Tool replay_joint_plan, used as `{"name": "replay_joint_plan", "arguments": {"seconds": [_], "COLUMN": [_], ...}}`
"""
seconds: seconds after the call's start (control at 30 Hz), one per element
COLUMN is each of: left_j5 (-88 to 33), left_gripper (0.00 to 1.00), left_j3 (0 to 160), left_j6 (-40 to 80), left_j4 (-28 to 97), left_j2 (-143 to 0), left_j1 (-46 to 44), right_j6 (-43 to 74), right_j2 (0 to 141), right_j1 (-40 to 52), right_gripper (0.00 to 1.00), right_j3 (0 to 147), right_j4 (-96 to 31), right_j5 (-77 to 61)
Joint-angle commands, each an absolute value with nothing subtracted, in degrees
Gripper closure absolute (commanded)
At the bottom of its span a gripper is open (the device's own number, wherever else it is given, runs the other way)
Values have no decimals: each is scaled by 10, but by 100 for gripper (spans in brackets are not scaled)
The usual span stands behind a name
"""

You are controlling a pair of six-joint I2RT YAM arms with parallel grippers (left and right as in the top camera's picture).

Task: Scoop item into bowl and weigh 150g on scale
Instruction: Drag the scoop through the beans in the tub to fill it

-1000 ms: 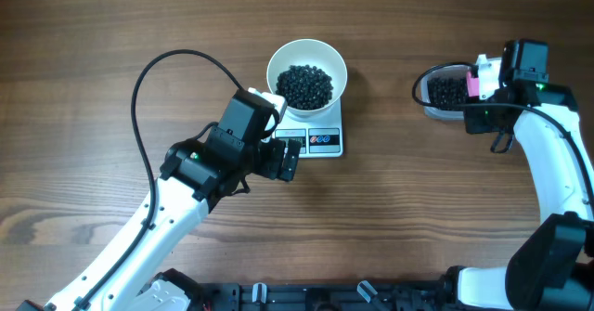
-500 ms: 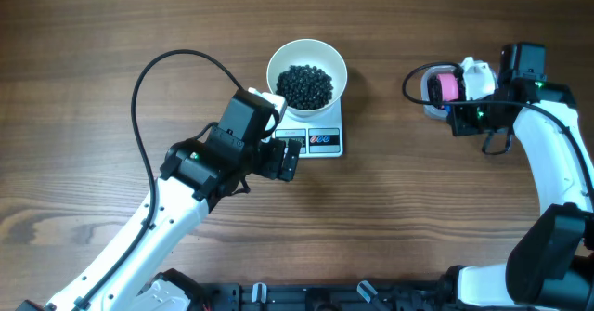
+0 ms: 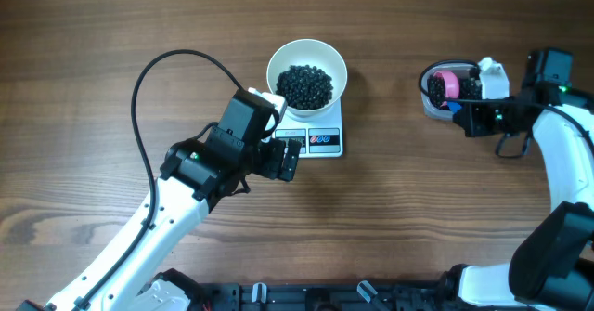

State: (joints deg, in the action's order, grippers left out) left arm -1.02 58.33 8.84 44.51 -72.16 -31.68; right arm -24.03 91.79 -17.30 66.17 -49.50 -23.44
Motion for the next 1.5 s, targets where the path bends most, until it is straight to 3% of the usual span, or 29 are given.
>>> {"name": "replay_joint_plan", "arguments": {"seconds": [0.0,1.0,1.47], "left_j5": [-15,-15,-15], "left_gripper": [0,0,0], "left_j3": [576,576,576], "left_j6": [81,81,81], "left_j4": [444,444,444], "left_j2": [-722,-722,-722], "left_j1": [-312,-312,-312], "right_j6": [-255,-206,-223], "right_j2": [932,995,995], "right_j1": [-195,-263,-293], "right_gripper": [96,96,96], "right_j3": [667,666,666], "right_j4": [-502,-507,-520], "right_j5": [-295,-498,-501]}}
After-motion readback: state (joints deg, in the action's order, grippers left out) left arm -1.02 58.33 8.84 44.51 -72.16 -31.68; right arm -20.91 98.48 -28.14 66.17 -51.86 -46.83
